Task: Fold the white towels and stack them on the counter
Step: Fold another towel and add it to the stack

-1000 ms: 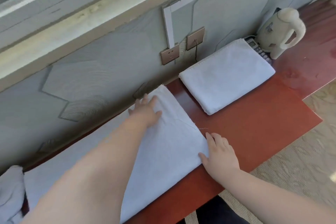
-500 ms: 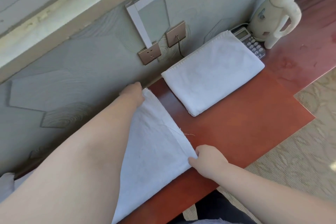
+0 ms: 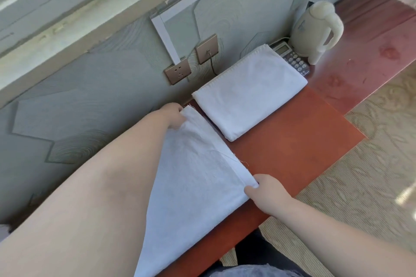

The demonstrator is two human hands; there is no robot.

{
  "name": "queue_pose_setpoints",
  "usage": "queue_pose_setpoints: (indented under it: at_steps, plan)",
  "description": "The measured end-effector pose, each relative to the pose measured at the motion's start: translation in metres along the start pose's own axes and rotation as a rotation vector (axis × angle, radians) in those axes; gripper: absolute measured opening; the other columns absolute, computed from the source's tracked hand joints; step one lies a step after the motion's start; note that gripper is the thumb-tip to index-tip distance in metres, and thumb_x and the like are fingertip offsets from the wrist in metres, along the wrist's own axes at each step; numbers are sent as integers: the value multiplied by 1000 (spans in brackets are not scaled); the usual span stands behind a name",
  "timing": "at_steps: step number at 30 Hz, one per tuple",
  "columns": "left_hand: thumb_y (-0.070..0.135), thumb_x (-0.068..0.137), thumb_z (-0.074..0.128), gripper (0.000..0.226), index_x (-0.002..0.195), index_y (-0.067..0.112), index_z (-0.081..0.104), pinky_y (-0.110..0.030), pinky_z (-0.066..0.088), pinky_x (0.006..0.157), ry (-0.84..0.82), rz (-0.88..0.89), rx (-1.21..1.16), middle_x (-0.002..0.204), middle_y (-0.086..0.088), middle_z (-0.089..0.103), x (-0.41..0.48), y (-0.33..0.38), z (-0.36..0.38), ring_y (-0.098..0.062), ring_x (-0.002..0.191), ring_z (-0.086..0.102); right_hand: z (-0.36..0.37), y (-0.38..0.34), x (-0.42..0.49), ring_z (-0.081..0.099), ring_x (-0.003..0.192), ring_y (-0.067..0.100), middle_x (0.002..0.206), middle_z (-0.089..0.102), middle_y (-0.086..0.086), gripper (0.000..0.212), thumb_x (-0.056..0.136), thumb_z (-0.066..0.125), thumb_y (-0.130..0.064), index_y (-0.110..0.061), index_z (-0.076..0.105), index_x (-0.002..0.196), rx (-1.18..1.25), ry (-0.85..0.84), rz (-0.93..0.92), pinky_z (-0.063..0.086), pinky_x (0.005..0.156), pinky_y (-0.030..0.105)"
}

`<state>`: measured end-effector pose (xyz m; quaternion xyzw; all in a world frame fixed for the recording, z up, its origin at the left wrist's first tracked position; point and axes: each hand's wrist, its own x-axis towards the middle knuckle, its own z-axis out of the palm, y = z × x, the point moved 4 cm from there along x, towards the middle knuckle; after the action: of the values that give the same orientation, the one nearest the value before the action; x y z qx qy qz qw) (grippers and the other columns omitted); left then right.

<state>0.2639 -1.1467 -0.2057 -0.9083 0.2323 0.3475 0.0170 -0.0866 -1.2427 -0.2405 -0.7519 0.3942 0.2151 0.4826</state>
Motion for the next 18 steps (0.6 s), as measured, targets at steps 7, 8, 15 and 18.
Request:
queue_pose_setpoints:
  at_steps: [7, 8, 15, 18]
  plan:
    - [19, 88, 74, 14, 101, 24, 72, -26, 45, 81, 5, 111, -191, 90, 10, 66, -28, -21, -33, -16, 93, 61, 6, -30, -52, 34, 57, 14, 63, 39, -2, 24, 81, 52, -26, -15, 35, 68, -238, 241, -383, 28, 53, 30]
    - [16, 88, 75, 15, 100, 25, 72, -25, 43, 80, -2, 113, -248, 88, 10, 65, -34, -33, -36, -16, 91, 60, 15, -38, -61, 37, 58, 15, 64, 42, -1, 21, 81, 51, -30, -16, 39, 70, -327, 236, -471, 29, 54, 27]
    - [1, 95, 59, 24, 92, 22, 70, -25, 51, 53, -240, -48, -567, 74, -3, 68, -95, -155, -8, -14, 59, 65, 107, -88, -114, 63, 96, 19, 104, 64, -4, 17, 63, 66, -27, -19, 59, 76, -567, 135, -1043, 50, 84, 35]
    - [-6, 94, 36, 38, 94, 16, 67, -36, 60, 60, -191, -94, -640, 75, -5, 74, -114, -196, 10, -22, 65, 74, 150, -100, -120, 65, 94, 24, 105, 64, -1, 19, 62, 66, -28, -17, 59, 76, -625, 83, -1097, 53, 80, 35]
